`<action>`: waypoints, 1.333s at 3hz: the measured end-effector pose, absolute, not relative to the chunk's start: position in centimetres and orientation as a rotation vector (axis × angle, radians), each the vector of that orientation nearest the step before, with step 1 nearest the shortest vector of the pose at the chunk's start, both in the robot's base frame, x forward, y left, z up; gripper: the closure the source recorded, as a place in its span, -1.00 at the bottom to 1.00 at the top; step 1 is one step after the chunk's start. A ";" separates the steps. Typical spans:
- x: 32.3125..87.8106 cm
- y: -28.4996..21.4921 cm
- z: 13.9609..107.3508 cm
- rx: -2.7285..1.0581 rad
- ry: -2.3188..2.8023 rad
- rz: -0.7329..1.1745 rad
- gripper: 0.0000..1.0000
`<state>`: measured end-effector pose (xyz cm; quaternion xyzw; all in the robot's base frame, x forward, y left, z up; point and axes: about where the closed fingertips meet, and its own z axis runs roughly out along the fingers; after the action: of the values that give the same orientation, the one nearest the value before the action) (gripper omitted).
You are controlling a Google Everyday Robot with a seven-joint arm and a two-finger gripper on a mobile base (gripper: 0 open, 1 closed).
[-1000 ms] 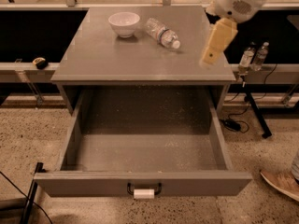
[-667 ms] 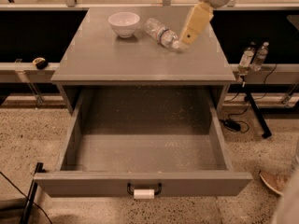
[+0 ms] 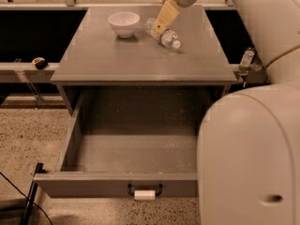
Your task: Place water bottle into top drawer
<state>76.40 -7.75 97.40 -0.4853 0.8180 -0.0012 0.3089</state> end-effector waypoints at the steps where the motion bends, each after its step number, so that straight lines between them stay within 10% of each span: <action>1: 79.6 -8.5 94.4 -1.147 2.272 -0.007 -1.00; 4: 83.8 -7.4 86.9 -1.017 2.418 0.044 -0.70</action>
Offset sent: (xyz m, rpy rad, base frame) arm 0.0920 -0.0172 -0.0659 0.0373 0.1316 -0.2932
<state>83.77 -7.43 86.92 -0.3747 0.8908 0.0161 0.2563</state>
